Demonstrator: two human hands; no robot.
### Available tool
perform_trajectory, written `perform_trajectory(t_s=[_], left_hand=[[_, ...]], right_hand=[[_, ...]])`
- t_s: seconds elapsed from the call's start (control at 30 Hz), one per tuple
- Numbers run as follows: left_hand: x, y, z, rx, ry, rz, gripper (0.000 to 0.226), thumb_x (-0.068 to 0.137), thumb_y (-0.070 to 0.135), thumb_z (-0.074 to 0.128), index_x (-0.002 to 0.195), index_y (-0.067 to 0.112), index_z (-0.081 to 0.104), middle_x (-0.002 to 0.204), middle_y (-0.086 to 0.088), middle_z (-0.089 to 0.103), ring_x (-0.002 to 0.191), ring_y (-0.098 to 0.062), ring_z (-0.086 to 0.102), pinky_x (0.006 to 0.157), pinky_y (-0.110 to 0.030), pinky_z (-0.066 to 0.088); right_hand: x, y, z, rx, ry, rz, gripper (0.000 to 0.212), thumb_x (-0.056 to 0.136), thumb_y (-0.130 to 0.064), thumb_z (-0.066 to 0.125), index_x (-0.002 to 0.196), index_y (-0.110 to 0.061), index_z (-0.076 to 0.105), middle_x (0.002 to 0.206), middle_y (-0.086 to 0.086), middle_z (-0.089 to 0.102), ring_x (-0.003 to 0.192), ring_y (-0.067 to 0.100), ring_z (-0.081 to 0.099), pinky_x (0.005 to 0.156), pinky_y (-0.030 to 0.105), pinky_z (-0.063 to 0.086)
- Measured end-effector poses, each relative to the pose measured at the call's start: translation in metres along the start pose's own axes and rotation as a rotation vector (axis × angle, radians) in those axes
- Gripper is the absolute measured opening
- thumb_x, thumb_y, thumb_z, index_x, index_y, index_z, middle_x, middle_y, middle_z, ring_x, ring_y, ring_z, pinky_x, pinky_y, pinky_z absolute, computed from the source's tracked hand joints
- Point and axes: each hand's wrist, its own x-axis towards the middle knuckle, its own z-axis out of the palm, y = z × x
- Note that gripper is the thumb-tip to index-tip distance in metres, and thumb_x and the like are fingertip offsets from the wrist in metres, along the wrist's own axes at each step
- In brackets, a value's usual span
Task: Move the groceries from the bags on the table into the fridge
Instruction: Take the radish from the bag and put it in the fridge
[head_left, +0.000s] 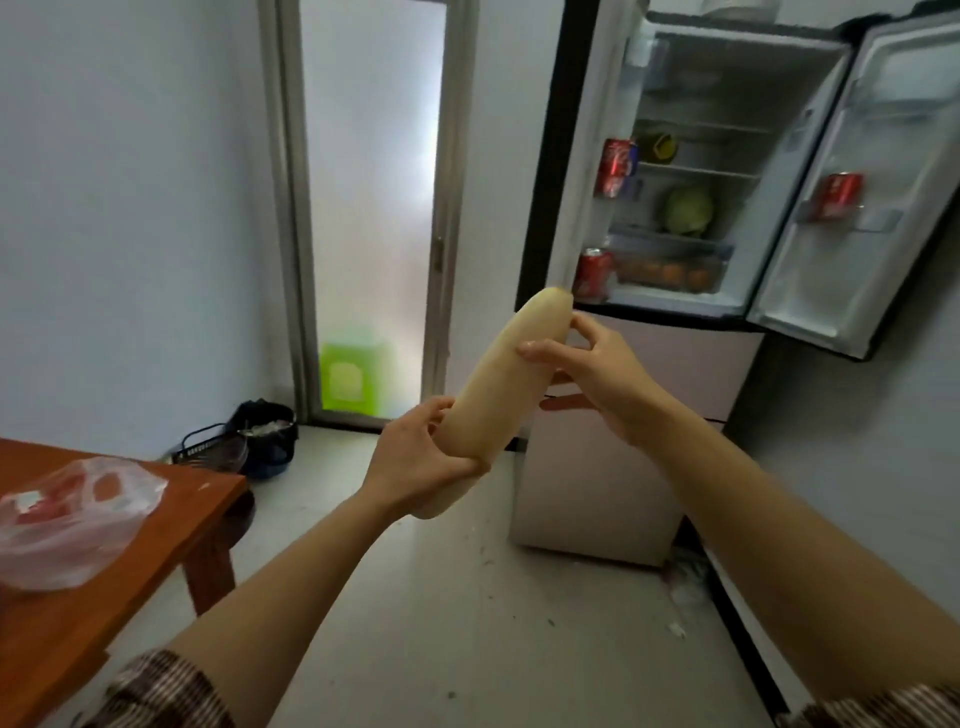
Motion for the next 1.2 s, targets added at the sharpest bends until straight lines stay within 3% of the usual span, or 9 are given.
perform_trajectory(t_s=[0.2, 0.33, 0.47, 0.53, 0.63, 0.77, 0.97, 1.13, 1.2], left_hand=[[0.114, 0.036, 0.116, -0.06, -0.133, 0.154, 0.069, 0.063, 0.032, 0.085, 0.124, 0.022, 0.054, 0.106, 0.004, 0.062, 0.093, -0.014, 0.06, 0.066, -0.016, 0.045], [0.206, 0.052, 0.187, -0.158, -0.222, 0.254, 0.073, 0.064, 0.039, 0.085, 0.123, 0.035, 0.042, 0.107, 0.008, 0.057, 0.093, -0.008, 0.058, 0.073, -0.023, 0.051], [0.296, 0.075, 0.245, -0.198, -0.264, 0.31, 0.076, 0.063, 0.041, 0.084, 0.125, 0.042, 0.041, 0.108, 0.015, 0.058, 0.097, -0.003, 0.058, 0.076, -0.025, 0.053], [0.333, 0.089, 0.271, -0.213, -0.281, 0.326, 0.076, 0.064, 0.036, 0.083, 0.126, 0.045, 0.041, 0.107, 0.016, 0.059, 0.097, -0.001, 0.058, 0.075, -0.02, 0.05], [0.385, 0.106, 0.31, -0.244, -0.303, 0.337, 0.076, 0.065, 0.026, 0.084, 0.128, 0.042, 0.046, 0.107, 0.015, 0.062, 0.095, 0.004, 0.055, 0.07, -0.009, 0.04], [0.457, 0.12, 0.368, -0.334, -0.322, 0.318, 0.079, 0.064, 0.016, 0.085, 0.131, 0.039, 0.049, 0.116, 0.01, 0.061, 0.104, -0.007, 0.056, 0.068, -0.01, 0.039], [0.571, 0.153, 0.462, -0.457, -0.31, 0.285, 0.075, 0.071, 0.001, 0.077, 0.132, 0.034, 0.048, 0.118, 0.01, 0.056, 0.105, -0.012, 0.053, 0.062, -0.011, 0.044], [0.671, 0.177, 0.53, -0.501, -0.197, 0.193, 0.076, 0.077, 0.006, 0.071, 0.142, 0.033, 0.041, 0.125, 0.002, 0.054, 0.106, -0.018, 0.055, 0.082, -0.034, 0.055], [0.71, 0.186, 0.549, -0.553, -0.084, 0.048, 0.068, 0.079, 0.012, 0.068, 0.141, 0.027, 0.043, 0.12, -0.002, 0.058, 0.1, -0.02, 0.059, 0.082, -0.038, 0.055]], right_hand=[[0.065, 0.025, -0.119, -0.11, 0.153, -0.02, 0.049, 0.073, -0.031, 0.08, 0.113, -0.032, 0.052, 0.11, 0.003, 0.061, 0.097, 0.024, 0.064, 0.07, 0.039, 0.061], [0.129, 0.037, -0.194, -0.169, 0.251, -0.022, 0.055, 0.072, -0.032, 0.082, 0.117, -0.029, 0.051, 0.11, 0.005, 0.062, 0.095, 0.025, 0.065, 0.059, 0.032, 0.059], [0.191, 0.048, -0.264, -0.193, 0.359, -0.04, 0.044, 0.071, -0.034, 0.082, 0.101, -0.04, 0.051, 0.112, 0.0, 0.059, 0.094, 0.022, 0.065, 0.058, 0.031, 0.059], [0.217, 0.056, -0.296, -0.198, 0.408, -0.056, 0.042, 0.07, -0.034, 0.083, 0.096, -0.042, 0.05, 0.111, 0.001, 0.061, 0.093, 0.022, 0.065, 0.058, 0.032, 0.059], [0.258, 0.073, -0.34, -0.173, 0.49, -0.085, 0.055, 0.065, -0.035, 0.086, 0.11, -0.035, 0.053, 0.112, 0.005, 0.061, 0.096, 0.028, 0.065, 0.058, 0.039, 0.06], [0.316, 0.099, -0.394, -0.207, 0.582, -0.132, 0.069, 0.062, -0.035, 0.087, 0.122, -0.027, 0.052, 0.12, 0.007, 0.057, 0.101, 0.032, 0.062, 0.061, 0.047, 0.061], [0.407, 0.131, -0.487, -0.211, 0.627, -0.197, 0.056, 0.071, -0.029, 0.084, 0.115, -0.027, 0.051, 0.114, 0.003, 0.058, 0.096, 0.023, 0.062, 0.063, 0.041, 0.062], [0.5, 0.142, -0.562, -0.216, 0.594, -0.306, 0.053, 0.071, -0.029, 0.083, 0.112, -0.029, 0.051, 0.108, -0.001, 0.06, 0.096, 0.022, 0.063, 0.064, 0.04, 0.062], [0.538, 0.149, -0.583, -0.212, 0.606, -0.357, 0.049, 0.07, -0.03, 0.084, 0.106, -0.034, 0.051, 0.11, 0.001, 0.062, 0.098, 0.022, 0.063, 0.067, 0.04, 0.062]])
